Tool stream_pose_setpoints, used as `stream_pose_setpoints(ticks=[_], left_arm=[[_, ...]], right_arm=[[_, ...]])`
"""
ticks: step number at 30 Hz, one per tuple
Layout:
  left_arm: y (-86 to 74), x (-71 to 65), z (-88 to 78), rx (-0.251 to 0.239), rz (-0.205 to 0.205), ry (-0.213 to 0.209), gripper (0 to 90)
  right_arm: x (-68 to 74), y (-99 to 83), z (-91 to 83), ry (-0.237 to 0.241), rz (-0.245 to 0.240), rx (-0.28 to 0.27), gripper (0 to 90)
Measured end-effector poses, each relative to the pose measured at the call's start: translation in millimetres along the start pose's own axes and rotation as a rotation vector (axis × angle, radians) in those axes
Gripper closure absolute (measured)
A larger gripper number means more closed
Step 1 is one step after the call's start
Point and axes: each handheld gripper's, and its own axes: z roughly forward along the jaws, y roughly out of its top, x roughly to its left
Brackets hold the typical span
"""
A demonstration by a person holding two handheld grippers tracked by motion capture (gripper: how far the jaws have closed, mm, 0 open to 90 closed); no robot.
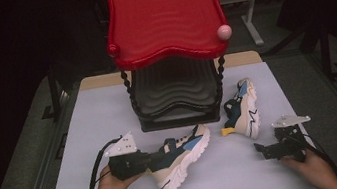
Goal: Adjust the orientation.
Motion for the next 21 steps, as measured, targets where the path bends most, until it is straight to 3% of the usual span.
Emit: stream_pose_setpoints(ticks=[7, 21], left_arm=[[7.2, -14.4, 7.2, 0.002, 0.023, -0.04, 90.0], [23.4, -52.9, 36.7, 0.064, 0.123, -0.14, 90.0]], right_arm=[[0.0, 0.0, 0.0, 0.0, 0.0, 0.0, 1.1], [0.1, 0.0, -0.1, -0.001, 0.001, 0.0, 1.1]])
